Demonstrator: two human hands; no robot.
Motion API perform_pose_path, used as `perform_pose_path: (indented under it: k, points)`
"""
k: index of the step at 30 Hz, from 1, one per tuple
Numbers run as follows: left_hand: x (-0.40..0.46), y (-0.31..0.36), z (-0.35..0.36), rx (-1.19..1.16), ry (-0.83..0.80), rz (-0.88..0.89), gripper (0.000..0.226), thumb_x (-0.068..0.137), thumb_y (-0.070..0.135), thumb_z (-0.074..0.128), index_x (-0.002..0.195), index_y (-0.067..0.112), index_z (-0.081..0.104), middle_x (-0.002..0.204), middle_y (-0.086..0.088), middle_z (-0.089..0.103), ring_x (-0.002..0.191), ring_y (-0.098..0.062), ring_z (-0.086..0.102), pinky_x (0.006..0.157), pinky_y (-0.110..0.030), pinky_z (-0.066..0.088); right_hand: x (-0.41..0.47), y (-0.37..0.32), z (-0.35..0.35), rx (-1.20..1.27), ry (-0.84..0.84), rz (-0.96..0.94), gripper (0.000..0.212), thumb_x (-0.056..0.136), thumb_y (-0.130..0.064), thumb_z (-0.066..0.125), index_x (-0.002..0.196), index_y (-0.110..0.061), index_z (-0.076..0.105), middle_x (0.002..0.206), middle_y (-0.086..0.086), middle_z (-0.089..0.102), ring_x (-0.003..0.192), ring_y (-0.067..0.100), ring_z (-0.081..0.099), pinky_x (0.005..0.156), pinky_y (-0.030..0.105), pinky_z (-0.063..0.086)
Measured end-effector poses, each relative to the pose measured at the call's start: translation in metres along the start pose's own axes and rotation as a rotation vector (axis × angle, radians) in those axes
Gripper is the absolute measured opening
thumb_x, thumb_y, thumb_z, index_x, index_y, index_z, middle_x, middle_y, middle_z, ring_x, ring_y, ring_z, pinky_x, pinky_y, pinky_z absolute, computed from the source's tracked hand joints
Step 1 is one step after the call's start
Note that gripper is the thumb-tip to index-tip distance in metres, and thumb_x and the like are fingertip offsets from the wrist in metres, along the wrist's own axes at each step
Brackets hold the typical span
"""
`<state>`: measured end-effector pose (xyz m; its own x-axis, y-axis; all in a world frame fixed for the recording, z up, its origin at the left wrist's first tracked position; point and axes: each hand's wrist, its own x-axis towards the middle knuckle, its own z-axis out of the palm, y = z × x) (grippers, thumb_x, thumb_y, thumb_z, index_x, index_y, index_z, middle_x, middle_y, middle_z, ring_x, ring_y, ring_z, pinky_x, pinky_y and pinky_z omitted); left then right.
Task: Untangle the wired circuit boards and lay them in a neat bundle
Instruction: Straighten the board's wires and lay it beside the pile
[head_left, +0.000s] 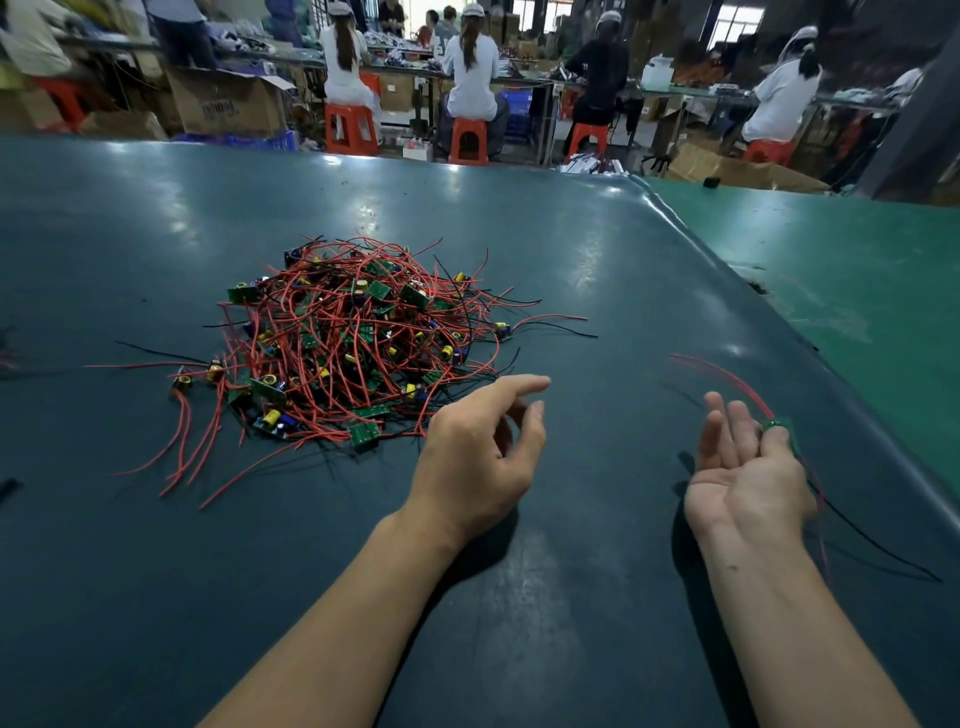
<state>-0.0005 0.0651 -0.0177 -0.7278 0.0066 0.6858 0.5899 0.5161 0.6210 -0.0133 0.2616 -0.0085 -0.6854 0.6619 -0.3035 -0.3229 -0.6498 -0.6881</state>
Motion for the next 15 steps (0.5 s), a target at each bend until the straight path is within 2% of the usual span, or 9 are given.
perform_pose_path:
  k: [3, 7, 9, 12, 15]
  points:
    - [0.000, 0.002, -0.004, 0.077, -0.007, 0.038, 0.024, 0.089, 0.015, 0.063, 0.112, 0.013, 0.069, 0.067, 0.017, 0.053, 0.051, -0.005, 0.045, 0.056, -0.024, 0.046, -0.003, 0.001, -0.001, -0.077, -0.011, -0.026, 0.036, 0.106, -0.034, 0.038, 0.115, -0.001, 0.048, 0.115, 0.008, 0.065, 0.073, 0.014, 0.074, 0.057, 0.019, 0.053]
    - [0.003, 0.002, -0.009, 0.251, 0.107, 0.114, 0.024, 0.086, 0.017, 0.066, 0.110, 0.015, 0.071, 0.064, 0.010, 0.062, 0.049, -0.011, 0.052, 0.049, -0.024, 0.045, -0.002, -0.002, 0.000, -0.135, -0.023, 0.037, 0.048, 0.105, -0.046, 0.033, 0.109, -0.004, 0.055, 0.104, 0.006, 0.069, 0.071, 0.012, 0.074, 0.054, 0.017, 0.051]
    - [0.005, 0.001, -0.009, 0.299, 0.128, 0.098, 0.022, 0.086, 0.019, 0.066, 0.106, 0.016, 0.072, 0.064, 0.008, 0.065, 0.050, -0.015, 0.056, 0.048, -0.026, 0.045, -0.001, -0.003, 0.001, -0.142, -0.030, 0.079, 0.049, 0.106, -0.045, 0.027, 0.107, -0.005, 0.055, 0.106, 0.007, 0.068, 0.066, 0.010, 0.073, 0.049, 0.016, 0.048]
    - [0.005, -0.002, -0.010, 0.377, 0.086, 0.006, 0.017, 0.085, 0.025, 0.064, 0.099, 0.020, 0.072, 0.066, 0.005, 0.068, 0.059, -0.021, 0.064, 0.052, -0.030, 0.048, 0.000, -0.006, 0.000, -0.134, -0.038, 0.162, 0.052, 0.108, -0.038, 0.019, 0.128, 0.001, 0.047, 0.113, 0.010, 0.062, 0.061, 0.011, 0.072, 0.046, 0.014, 0.045]
    - [0.003, -0.003, -0.008, 0.405, 0.017, -0.052, 0.017, 0.087, 0.030, 0.061, 0.097, 0.022, 0.072, 0.069, 0.004, 0.070, 0.065, -0.024, 0.067, 0.056, -0.033, 0.049, 0.002, -0.010, -0.002, -0.078, -0.034, 0.217, 0.050, 0.108, -0.029, 0.018, 0.136, 0.006, 0.040, 0.106, 0.012, 0.062, 0.062, 0.012, 0.073, 0.044, 0.013, 0.043]
